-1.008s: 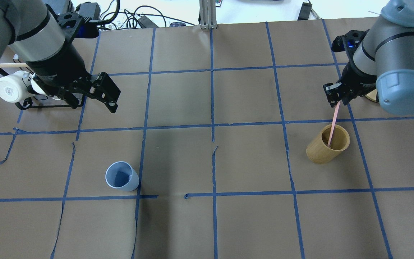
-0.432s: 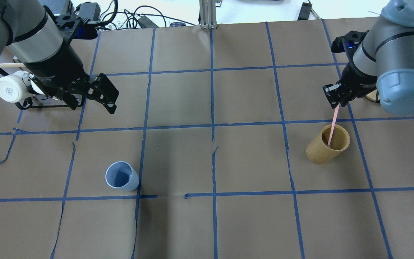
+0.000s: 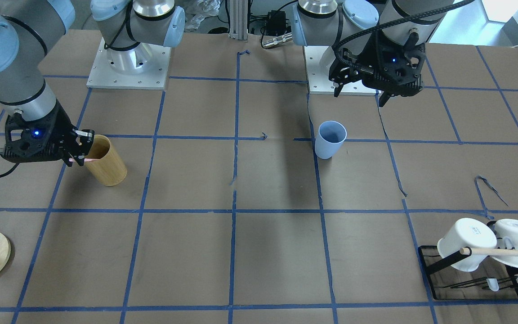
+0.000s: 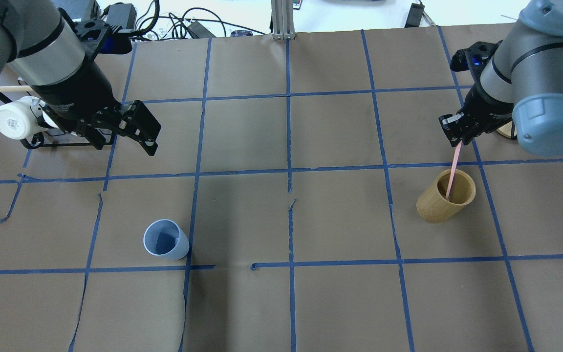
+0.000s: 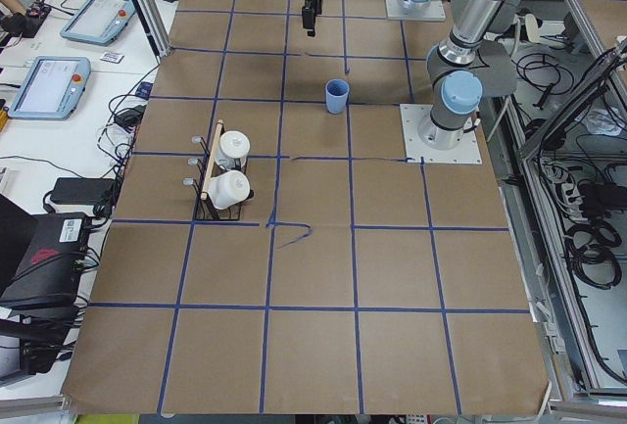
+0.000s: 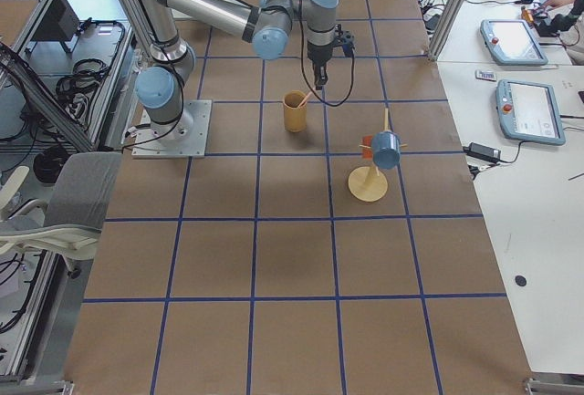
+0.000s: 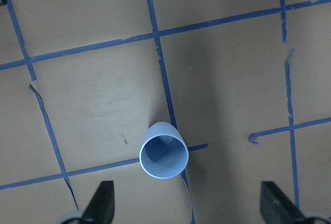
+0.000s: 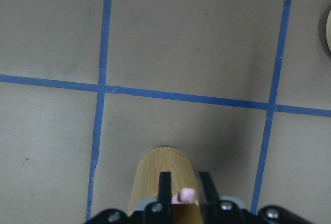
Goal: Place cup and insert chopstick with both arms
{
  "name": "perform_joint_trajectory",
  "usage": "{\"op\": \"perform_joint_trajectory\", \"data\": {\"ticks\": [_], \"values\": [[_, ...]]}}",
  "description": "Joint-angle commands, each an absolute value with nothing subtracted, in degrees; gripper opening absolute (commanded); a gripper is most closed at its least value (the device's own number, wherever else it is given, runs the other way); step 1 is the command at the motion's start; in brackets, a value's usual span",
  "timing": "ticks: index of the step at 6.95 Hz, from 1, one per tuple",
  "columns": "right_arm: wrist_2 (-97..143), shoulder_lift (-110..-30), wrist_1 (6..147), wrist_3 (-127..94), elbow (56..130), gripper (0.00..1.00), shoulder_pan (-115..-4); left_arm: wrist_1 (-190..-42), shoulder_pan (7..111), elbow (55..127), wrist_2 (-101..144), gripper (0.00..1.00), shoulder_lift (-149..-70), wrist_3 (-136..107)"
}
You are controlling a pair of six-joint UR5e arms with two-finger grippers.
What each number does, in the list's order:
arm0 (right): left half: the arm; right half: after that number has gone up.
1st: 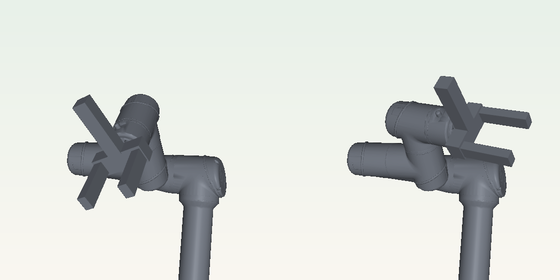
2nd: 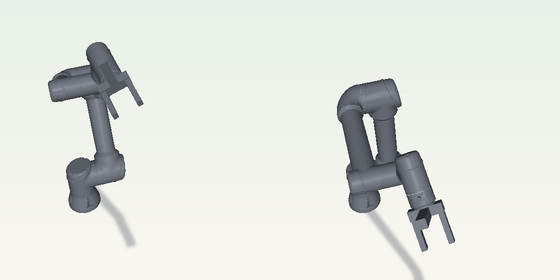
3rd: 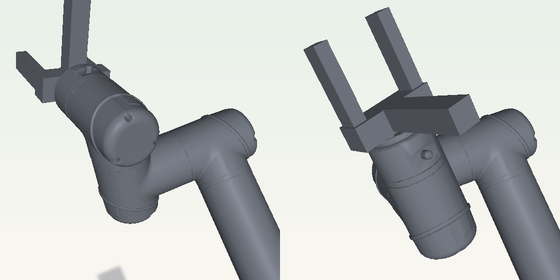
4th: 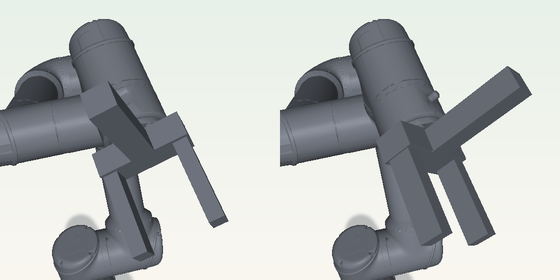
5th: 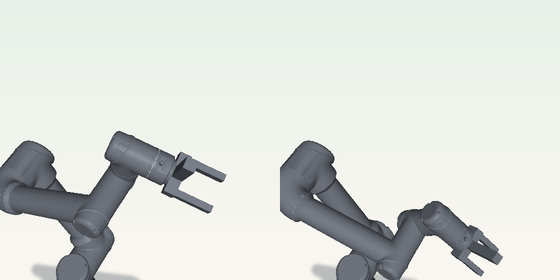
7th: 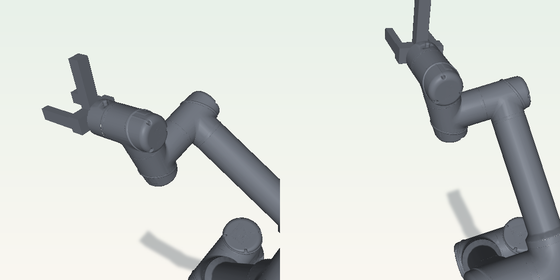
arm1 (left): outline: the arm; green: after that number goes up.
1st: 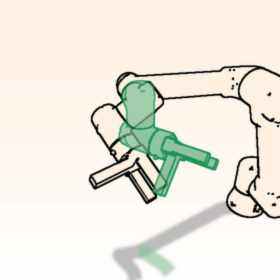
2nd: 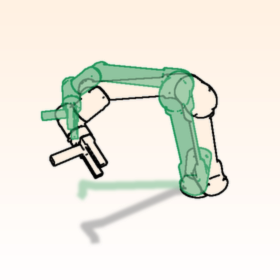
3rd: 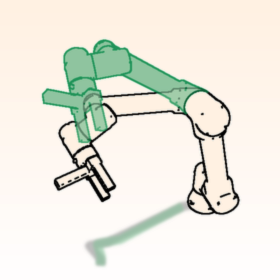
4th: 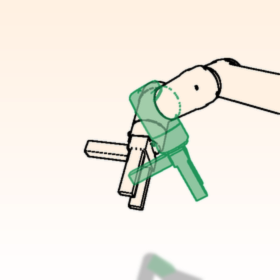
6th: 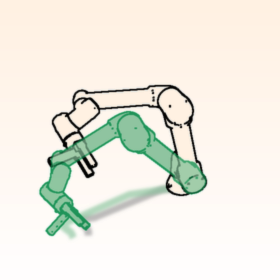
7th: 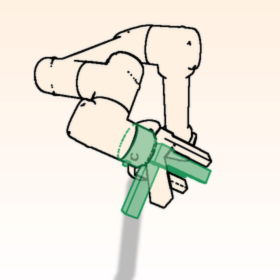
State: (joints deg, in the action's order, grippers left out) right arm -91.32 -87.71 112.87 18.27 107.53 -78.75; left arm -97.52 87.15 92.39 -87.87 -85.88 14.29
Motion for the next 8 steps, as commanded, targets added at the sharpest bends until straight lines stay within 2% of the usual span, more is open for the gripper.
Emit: {"op": "perform_joint_trajectory", "data": {"ticks": [1,3,4,5,8], "values": [[-91.32,-87.80,112.85,18.28,107.40,0.22,-78.75,-98.00,84.39,93.42,-87.72,1.00,-85.78,19.39],[-91.32,-87.80,112.15,18.28,106.88,0.18,-78.75,-98.00,84.11,93.43,-87.80,1.00,-85.61,19.69],[-91.32,-87.89,111.80,18.28,106.70,0.12,-78.75,-98.00,84.11,93.51,-87.63,1.00,-85.61,19.60],[-91.32,-87.89,111.27,18.28,105.92,0.12,-78.75,-98.00,84.20,93.43,-87.63,1.00,-85.52,19.60],[-90.09,-87.98,101.55,18.02,95.84,0.12,-78.84,-97.65,85.07,91.77,-86.15,1.00,-86.22,17.33]]}}
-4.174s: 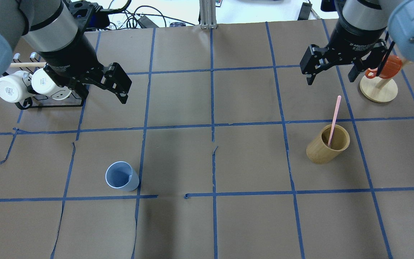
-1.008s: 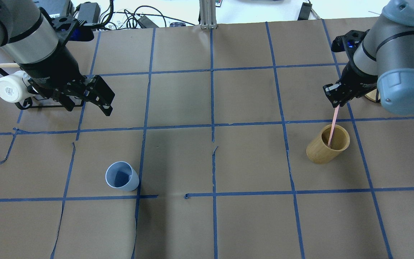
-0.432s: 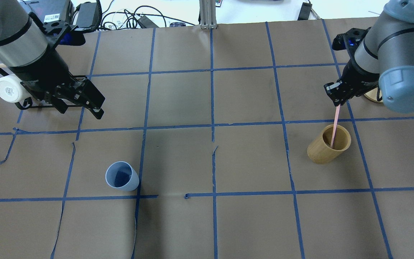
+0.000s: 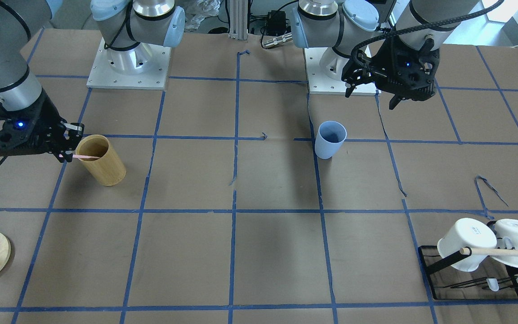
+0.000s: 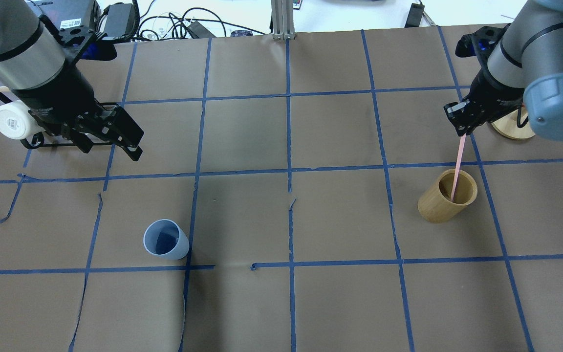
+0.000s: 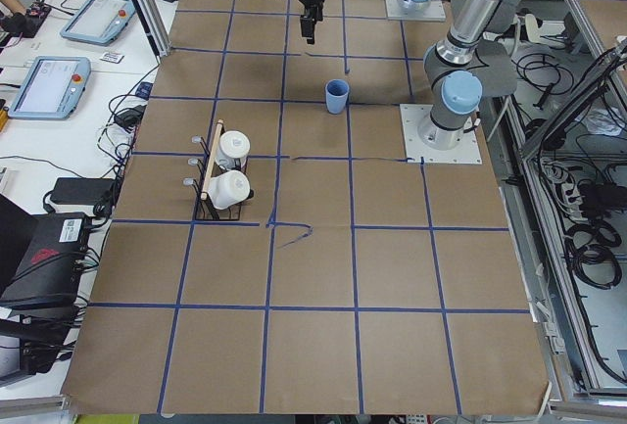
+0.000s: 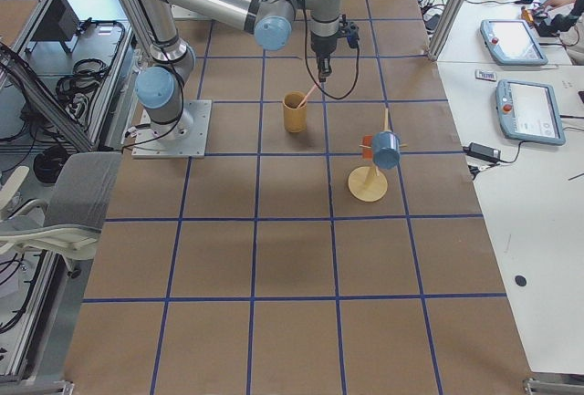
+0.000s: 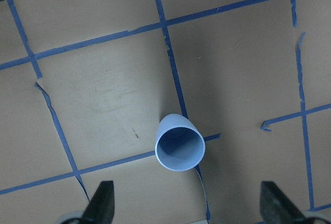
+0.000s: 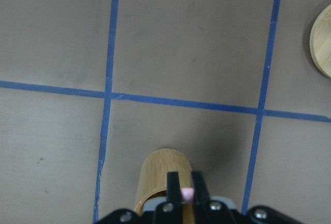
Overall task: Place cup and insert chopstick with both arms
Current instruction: 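Lift the pink stick with the right gripper while the left reaches toward the blue cup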
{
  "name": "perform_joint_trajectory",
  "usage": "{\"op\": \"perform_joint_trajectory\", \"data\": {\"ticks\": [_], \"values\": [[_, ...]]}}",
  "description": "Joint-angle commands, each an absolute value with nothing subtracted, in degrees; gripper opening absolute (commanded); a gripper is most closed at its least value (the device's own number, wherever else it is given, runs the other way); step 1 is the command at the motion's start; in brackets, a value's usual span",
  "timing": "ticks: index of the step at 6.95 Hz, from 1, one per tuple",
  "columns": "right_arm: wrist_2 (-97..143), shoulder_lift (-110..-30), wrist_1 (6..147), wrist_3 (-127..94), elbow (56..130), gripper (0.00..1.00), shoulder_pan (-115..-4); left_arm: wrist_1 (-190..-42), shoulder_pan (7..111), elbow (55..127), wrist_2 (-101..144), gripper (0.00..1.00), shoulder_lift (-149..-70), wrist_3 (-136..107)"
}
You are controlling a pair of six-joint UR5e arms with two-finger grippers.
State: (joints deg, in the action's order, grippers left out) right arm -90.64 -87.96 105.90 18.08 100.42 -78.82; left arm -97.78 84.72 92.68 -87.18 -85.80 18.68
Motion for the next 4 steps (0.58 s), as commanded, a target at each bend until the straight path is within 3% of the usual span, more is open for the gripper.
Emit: {"op": "perform_joint_trajectory", "data": {"ticks": [1,4], "values": [[-89.30,-87.89,99.08,17.76,92.84,0.12,-78.92,-97.91,85.69,90.19,-86.13,1.00,-86.74,14.36],[-88.86,-88.15,97.91,17.67,88.79,0.12,-79.01,-98.08,93.06,87.11,-86.83,1.00,-87.80,-0.93]]}}
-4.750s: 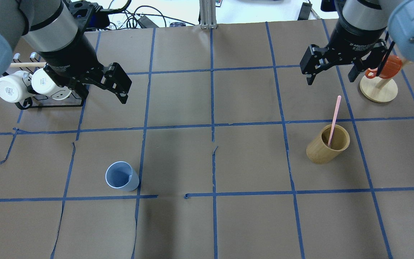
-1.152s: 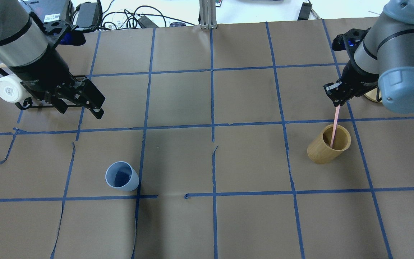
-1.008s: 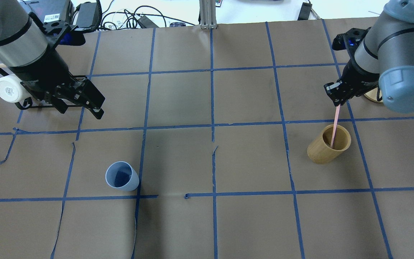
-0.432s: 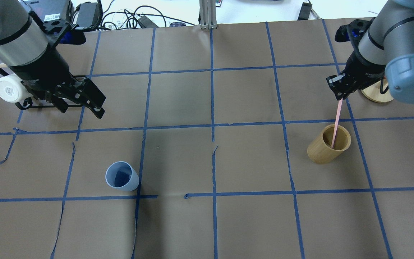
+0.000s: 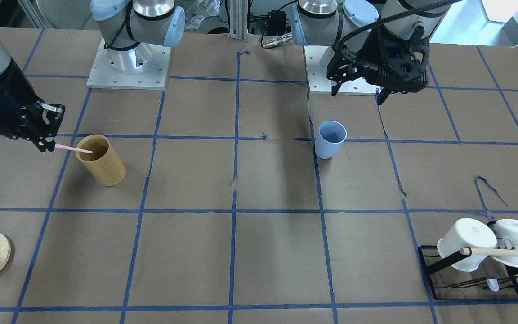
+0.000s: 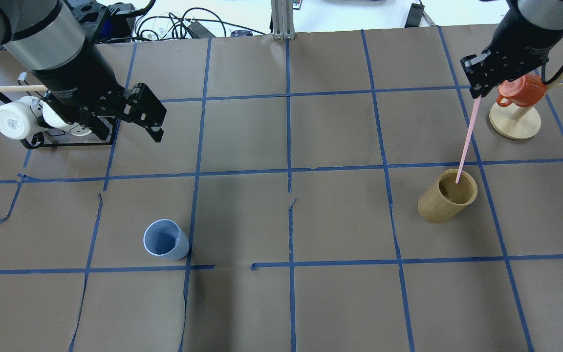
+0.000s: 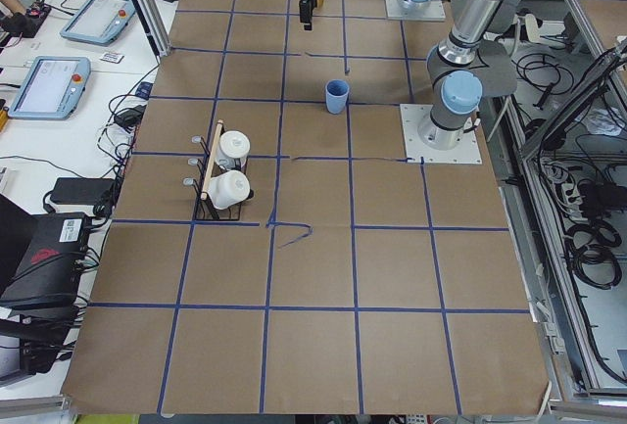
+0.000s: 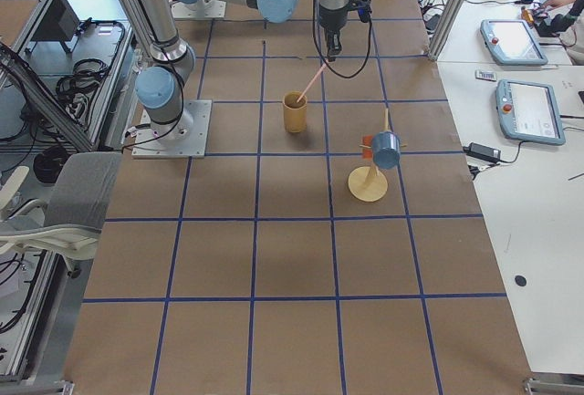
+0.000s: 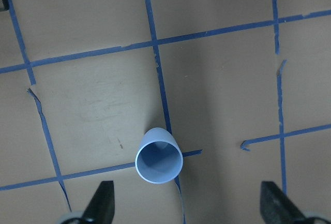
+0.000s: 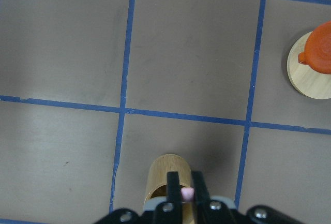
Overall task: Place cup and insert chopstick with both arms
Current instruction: 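Lift the pink stick with the right gripper while the left reaches toward the blue cup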
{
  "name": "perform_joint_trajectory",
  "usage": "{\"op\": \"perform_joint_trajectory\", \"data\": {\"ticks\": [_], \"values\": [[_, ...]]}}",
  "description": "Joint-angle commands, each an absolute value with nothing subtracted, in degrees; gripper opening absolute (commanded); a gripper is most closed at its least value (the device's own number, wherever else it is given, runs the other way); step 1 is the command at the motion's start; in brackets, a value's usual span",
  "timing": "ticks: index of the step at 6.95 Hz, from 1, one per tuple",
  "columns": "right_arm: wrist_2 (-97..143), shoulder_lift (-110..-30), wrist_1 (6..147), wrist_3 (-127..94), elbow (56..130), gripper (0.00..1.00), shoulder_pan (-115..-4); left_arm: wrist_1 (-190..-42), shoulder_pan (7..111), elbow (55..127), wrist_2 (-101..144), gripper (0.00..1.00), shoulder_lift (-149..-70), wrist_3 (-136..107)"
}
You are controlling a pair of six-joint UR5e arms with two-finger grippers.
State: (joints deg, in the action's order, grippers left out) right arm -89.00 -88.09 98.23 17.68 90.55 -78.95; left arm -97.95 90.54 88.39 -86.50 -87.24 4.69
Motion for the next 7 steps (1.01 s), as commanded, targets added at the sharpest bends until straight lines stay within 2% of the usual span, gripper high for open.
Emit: {"op": "perform_joint_trajectory", "data": {"ticks": [1,5,7], "values": [[-88.68,-88.07,98.00,17.75,87.46,0.10,-79.27,-99.39,93.16,86.23,-86.84,1.00,-88.06,-1.66],[-86.75,-87.54,98.09,17.67,85.17,0.10,-79.37,-99.93,93.60,88.14,-86.75,1.00,-87.81,-0.89],[-85.44,-86.67,98.70,17.58,85.25,0.10,-79.37,-99.93,93.78,98.29,-87.10,1.00,-85.80,-0.18]]}}
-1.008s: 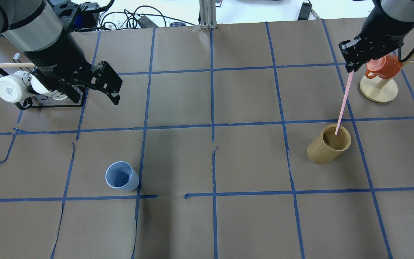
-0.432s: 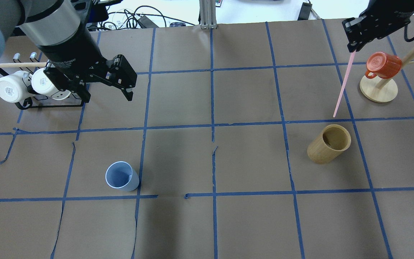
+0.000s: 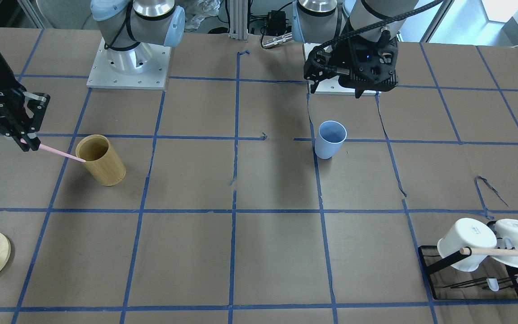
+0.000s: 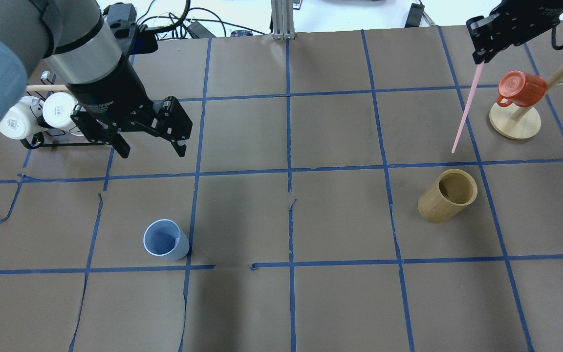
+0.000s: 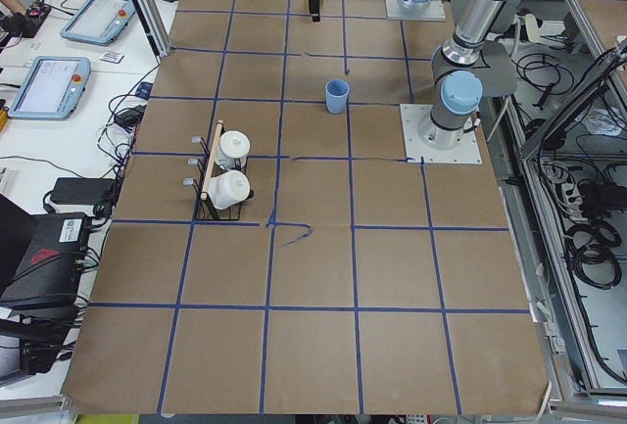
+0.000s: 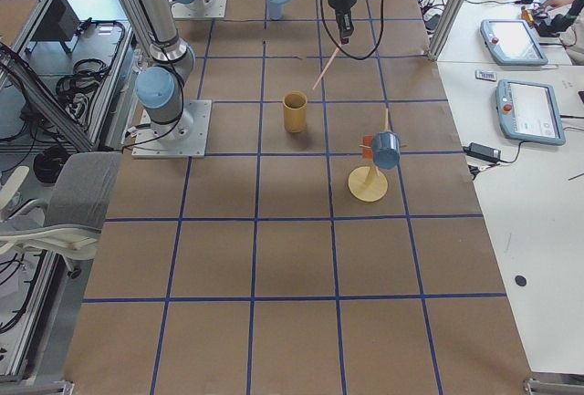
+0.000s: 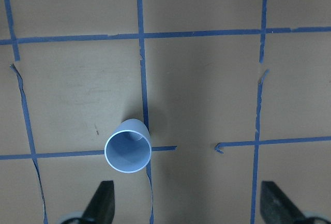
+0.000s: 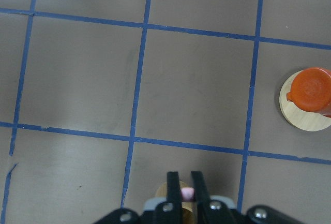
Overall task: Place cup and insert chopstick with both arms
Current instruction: 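Lift the pink stick with the right gripper while the left reaches toward the blue cup, then lower the left gripper around the blue paper cup and grasp it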
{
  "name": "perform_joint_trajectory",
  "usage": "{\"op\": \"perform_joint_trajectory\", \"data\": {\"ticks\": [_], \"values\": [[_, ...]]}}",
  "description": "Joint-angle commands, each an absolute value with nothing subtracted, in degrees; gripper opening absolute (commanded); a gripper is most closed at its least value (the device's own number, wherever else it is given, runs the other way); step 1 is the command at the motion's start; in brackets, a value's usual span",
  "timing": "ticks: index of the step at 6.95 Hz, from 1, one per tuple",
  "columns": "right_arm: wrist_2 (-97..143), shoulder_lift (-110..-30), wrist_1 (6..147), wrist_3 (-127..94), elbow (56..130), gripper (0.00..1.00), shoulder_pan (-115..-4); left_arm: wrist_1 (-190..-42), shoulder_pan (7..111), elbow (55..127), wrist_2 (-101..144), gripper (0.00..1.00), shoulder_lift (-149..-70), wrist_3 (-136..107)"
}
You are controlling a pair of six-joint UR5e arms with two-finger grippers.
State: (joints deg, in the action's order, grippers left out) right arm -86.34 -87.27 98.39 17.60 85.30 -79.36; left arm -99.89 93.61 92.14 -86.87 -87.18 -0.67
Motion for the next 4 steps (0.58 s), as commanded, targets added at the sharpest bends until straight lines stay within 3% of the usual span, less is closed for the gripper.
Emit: {"op": "perform_joint_trajectory", "data": {"ticks": [1,2,4], "values": [[-85.52,-86.05,98.88,17.58,85.34,0.09,-79.37,-99.41,93.69,105.14,-90.49,1.00,-85.17,-0.35],[-85.52,-85.70,99.14,17.58,85.34,0.08,-79.37,-93.92,93.78,112.95,-92.44,0.90,-84.99,-0.35],[-85.34,-85.78,99.23,17.58,85.08,0.08,-79.37,-75.30,93.95,122.75,-96.24,0.91,-86.65,1.67]]}}
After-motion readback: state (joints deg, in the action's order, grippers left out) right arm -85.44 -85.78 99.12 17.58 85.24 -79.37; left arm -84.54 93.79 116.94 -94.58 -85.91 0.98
